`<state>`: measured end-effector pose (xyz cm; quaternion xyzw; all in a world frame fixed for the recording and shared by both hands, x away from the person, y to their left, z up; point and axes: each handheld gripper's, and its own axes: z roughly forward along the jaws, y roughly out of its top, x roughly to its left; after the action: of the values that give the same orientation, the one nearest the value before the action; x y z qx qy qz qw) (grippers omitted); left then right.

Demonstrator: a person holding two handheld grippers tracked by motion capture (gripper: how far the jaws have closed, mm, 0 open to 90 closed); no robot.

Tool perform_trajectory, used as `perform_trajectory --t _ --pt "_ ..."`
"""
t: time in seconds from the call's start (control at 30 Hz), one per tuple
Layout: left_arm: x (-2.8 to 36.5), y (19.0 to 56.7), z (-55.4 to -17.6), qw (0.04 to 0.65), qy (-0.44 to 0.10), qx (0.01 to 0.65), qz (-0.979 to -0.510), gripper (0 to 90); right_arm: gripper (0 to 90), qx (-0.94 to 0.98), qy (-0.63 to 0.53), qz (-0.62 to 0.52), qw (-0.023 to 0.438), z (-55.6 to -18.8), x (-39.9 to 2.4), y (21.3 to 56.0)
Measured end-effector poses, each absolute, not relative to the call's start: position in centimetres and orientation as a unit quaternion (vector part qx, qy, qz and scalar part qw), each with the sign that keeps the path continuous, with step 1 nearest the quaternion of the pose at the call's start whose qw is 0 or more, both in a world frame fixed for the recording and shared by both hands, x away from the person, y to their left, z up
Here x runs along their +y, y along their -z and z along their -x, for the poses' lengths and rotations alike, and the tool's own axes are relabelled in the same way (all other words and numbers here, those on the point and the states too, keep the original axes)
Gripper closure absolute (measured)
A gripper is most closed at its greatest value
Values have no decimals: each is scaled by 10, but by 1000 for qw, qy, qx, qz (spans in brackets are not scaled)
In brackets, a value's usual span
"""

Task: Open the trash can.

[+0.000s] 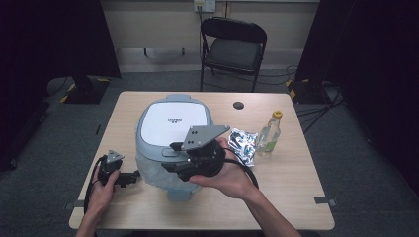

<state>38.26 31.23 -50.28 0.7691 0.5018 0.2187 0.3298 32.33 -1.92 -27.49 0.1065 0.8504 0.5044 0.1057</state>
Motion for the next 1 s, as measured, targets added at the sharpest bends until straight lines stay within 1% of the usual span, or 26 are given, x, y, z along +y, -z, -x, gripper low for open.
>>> perform_trajectory --t 0.1,0.83,1.0 --pt "312 503 -383 330 -219 502 -769 66 446 855 -495 -104 113 -322 -18 273" --pt "312 503 -383 330 -218 502 -769 66 459 855 -494 -108 115 -322 -17 273" --pt "312 503 -383 330 -218 502 -769 66 464 839 -526 -113 81 -328 -25 278"
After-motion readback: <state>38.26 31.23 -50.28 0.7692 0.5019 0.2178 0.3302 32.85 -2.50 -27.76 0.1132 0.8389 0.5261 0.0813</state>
